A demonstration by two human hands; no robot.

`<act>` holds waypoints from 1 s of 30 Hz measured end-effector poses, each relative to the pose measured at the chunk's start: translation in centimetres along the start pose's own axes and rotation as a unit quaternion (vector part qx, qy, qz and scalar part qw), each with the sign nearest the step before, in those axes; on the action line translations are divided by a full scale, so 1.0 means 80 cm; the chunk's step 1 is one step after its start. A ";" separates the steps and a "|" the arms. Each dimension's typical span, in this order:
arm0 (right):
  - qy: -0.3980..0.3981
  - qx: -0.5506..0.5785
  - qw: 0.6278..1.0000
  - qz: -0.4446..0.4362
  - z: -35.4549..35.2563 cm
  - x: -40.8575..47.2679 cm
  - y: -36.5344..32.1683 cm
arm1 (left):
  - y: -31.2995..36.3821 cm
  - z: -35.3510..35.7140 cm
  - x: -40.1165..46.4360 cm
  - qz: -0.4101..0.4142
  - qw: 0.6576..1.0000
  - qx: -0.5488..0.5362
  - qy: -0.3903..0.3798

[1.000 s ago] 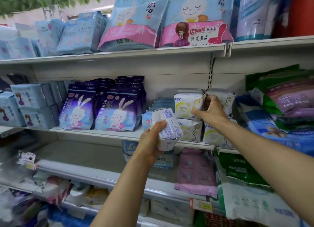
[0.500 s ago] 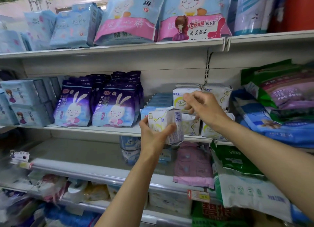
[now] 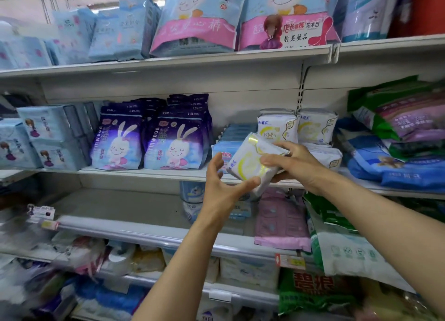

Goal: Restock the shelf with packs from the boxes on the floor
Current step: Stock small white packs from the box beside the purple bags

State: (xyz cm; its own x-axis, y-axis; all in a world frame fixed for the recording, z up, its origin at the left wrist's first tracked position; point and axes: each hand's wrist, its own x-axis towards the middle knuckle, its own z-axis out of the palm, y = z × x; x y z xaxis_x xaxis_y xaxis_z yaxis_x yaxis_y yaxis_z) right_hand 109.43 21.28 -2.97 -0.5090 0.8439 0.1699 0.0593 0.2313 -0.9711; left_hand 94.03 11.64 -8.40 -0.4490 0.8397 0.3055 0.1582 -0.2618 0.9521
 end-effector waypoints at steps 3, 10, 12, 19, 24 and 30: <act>0.018 0.061 0.998 0.012 0.003 -0.004 0.005 | -0.001 -0.014 -0.006 -0.069 0.996 -0.050 -0.034; 0.008 0.097 0.995 0.029 0.023 -0.015 0.012 | 0.003 -0.020 -0.012 -0.132 0.975 -0.162 -0.071; -0.002 0.110 0.993 0.042 0.028 -0.017 0.013 | 0.007 -0.024 -0.014 -0.128 0.974 -0.170 -0.072; -0.016 0.074 0.997 0.034 0.032 -0.031 0.018 | 0.009 -0.041 -0.023 -0.122 0.979 -0.152 -0.066; -0.019 0.089 0.995 0.027 0.019 -0.047 0.027 | 0.004 -0.034 -0.029 -0.123 0.977 -0.150 -0.088; -0.017 0.081 0.996 0.033 -0.018 -0.061 0.026 | 0.002 -0.003 -0.026 -0.093 0.974 -0.168 -0.118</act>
State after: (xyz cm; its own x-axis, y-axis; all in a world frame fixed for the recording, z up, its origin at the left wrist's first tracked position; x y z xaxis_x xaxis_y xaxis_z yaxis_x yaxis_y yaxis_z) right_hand 113.29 18.33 -5.57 -0.5381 0.8368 0.1011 -0.0436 0.0921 -0.9948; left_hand 94.77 9.72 -8.90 -0.2222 0.9629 0.1529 -0.2204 -0.2024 0.9542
